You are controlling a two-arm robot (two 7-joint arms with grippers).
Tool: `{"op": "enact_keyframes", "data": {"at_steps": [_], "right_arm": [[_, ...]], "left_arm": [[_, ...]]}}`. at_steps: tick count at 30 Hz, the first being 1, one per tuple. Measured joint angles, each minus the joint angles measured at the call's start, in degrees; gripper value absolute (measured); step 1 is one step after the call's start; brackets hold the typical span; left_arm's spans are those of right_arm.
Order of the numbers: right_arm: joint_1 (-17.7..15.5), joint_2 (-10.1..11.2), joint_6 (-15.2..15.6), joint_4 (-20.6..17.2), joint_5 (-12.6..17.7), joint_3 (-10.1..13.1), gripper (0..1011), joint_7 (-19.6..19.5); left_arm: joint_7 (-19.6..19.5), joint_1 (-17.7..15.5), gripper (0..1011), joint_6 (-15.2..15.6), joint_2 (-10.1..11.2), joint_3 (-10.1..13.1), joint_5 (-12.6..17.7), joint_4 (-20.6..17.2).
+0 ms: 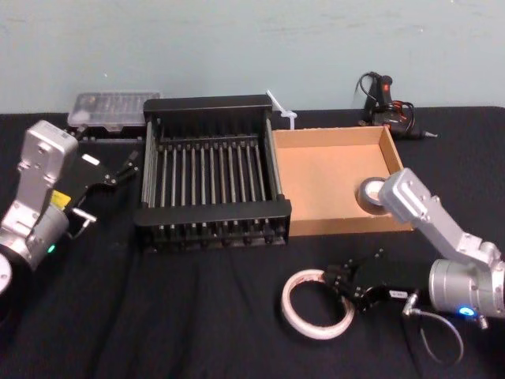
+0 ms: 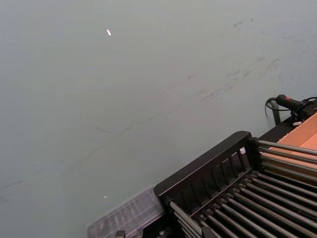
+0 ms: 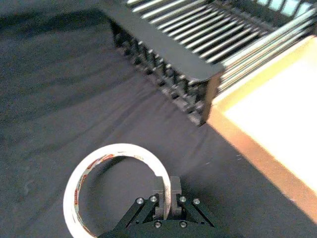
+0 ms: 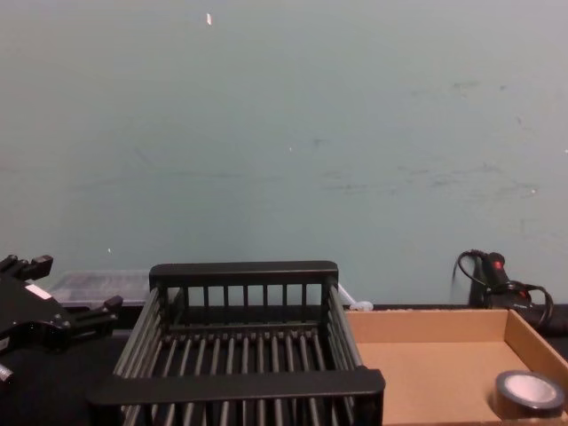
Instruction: Pick up the white tape and place it into the black box , Pick up the silver tape and place it into the brown box.
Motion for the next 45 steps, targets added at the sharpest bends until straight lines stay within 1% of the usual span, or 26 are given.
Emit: {"op": "enact_keyframes", "data": {"at_steps": [3,4,7,11,12,16,26,30,35,38,42,45], "right_arm": [[-0.11,0.16,-0.22,-0.32,1.01,1.34,86,-1.14],[-0.11,0.16,-0.22,-0.32,1.01,1.34,86,-1.14],[-0.03,0.18,-0.50,-0.34,1.62,2.50,86,-2.37],[0.53,-0.20,-0.94,-0.12,2.41,4.44,86,-4.35],[0.53,-0.20,-0.94,-0.12,2.41,4.44,86,-4.35],[1.50,-0.88,-1.09,0.55,2.91,5.99,86,-6.01],[3.86,-2.67,-0.42,2.21,3.56,8.08,86,-8.52],[5.16,-3.55,-0.07,3.12,3.56,8.15,86,-8.87],[7.18,-4.83,0.38,4.53,3.37,7.65,86,-9.03],[9.08,-6.04,0.87,5.87,2.97,6.90,86,-9.02],[10.70,-6.95,1.11,6.99,2.51,6.10,86,-8.65],[12.86,-8.14,1.24,8.70,1.79,4.77,86,-7.86]], "left_arm": [[0.00,0.00,1001,0.00,0.00,0.00,0.00,0.00],[0.00,0.00,1001,0.00,0.00,0.00,0.00,0.00],[0.00,0.00,1001,0.00,0.00,0.00,0.00,0.00],[0.00,0.00,1001,0.00,0.00,0.00,0.00,0.00],[0.00,0.00,1001,0.00,0.00,0.00,0.00,0.00],[0.00,0.00,1001,0.00,0.00,0.00,0.00,0.00],[0.00,0.00,1001,0.00,0.00,0.00,0.00,0.00],[0.00,0.00,1001,0.00,0.00,0.00,0.00,0.00],[0.00,0.00,1001,0.00,0.00,0.00,0.00,0.00],[0.00,0.00,1001,0.00,0.00,0.00,0.00,0.00],[0.00,0.00,1001,0.00,0.00,0.00,0.00,0.00],[0.00,0.00,1001,0.00,0.00,0.00,0.00,0.00]]}}
